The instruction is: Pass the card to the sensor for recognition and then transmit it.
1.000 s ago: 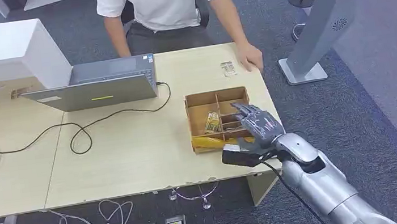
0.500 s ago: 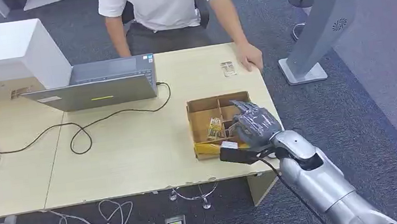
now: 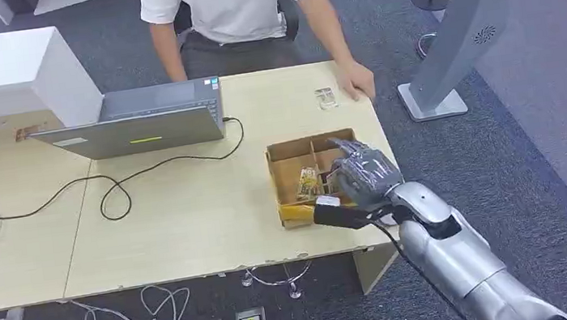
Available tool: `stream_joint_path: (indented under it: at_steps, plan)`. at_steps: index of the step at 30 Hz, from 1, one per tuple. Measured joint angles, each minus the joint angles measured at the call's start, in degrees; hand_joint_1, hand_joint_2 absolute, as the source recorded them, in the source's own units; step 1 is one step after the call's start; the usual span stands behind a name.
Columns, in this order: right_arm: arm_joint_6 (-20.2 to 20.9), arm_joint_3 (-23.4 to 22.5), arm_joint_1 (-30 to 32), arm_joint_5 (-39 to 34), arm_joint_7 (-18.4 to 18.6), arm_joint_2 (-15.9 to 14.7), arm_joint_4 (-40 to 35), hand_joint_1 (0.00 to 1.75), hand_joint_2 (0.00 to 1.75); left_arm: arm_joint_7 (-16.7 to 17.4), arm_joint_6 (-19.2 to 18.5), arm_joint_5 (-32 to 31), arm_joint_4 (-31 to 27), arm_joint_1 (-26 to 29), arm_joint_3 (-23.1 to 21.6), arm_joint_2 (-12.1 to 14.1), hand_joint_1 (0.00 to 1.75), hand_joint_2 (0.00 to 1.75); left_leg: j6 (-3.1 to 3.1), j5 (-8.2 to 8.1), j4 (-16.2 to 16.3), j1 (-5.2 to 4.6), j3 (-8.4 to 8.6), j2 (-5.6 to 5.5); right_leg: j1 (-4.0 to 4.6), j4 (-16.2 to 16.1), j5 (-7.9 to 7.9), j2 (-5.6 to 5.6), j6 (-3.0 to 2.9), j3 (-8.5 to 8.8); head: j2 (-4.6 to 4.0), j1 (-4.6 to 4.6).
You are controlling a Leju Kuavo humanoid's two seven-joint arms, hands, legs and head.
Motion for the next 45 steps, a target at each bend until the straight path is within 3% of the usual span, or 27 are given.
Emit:
stream_joint_path:
  at_steps: [16, 21, 29, 34, 40, 45]
  plan:
    - [-0.6, -2.3, -1.9, 0.0, -0.2, 0.0, 0.0, 1.75, 1.75, 0.0, 0.0, -0.1, 0.0, 0.0, 0.0, 0.0, 0.0, 0.0, 0.0, 0.0, 0.0, 0.0, 0.01, 0.01, 0.0, 0.0, 0.0, -0.01, 0.0, 0.01, 0.0, 0.0]
    - [-3.0, -3.7, -3.4, 0.0, -0.8, -0.2, 0.0, 1.75, 1.75, -0.1, 0.0, -0.5, 0.0, -0.1, 0.0, 0.0, 0.0, 0.0, 0.0, 0.0, 0.0, -0.01, 0.01, 0.03, -0.01, 0.0, 0.01, 0.03, 0.0, -0.01, 0.0, -0.02]
    - [-3.2, -8.3, -15.2, 0.6, -4.3, -2.2, 0.9, 1.75, 1.75, -0.2, 0.0, -2.0, 0.0, -0.7, 0.0, 0.1, 0.0, 0.0, 0.0, 0.01, 0.0, -0.03, 0.01, 0.09, -0.02, 0.0, 0.05, 0.08, 0.0, -0.02, 0.0, 0.0]
    - [-4.1, -8.5, -25.6, 0.2, -8.4, -1.9, 6.8, 1.75, 1.75, -0.2, -0.5, -3.1, 0.0, -1.7, 0.0, 0.1, 0.0, 0.0, -0.01, 0.02, 0.0, -0.01, -0.05, 0.12, -0.01, 0.0, 0.06, 0.08, -0.01, -0.04, 0.0, 0.0]
    - [-6.8, -7.5, -39.1, 1.9, -12.5, 3.0, 20.3, 1.75, 1.75, -0.2, -1.3, -4.2, 0.0, -2.6, 0.0, 0.1, 0.0, 0.0, -0.03, 0.06, 0.0, 0.0, -0.09, 0.1, 0.0, 0.1, 0.06, 0.06, -0.02, -0.1, 0.0, 0.0]
    - [-3.5, -6.0, -46.4, 3.1, -12.6, 7.1, 29.1, 1.75, 1.75, 0.4, -2.3, -5.4, 0.0, -3.4, -0.1, 0.1, 0.0, 0.0, -0.03, 0.06, 0.0, 0.02, -0.11, 0.09, 0.02, 0.1, 0.05, 0.05, -0.03, -0.13, 0.0, 0.0]
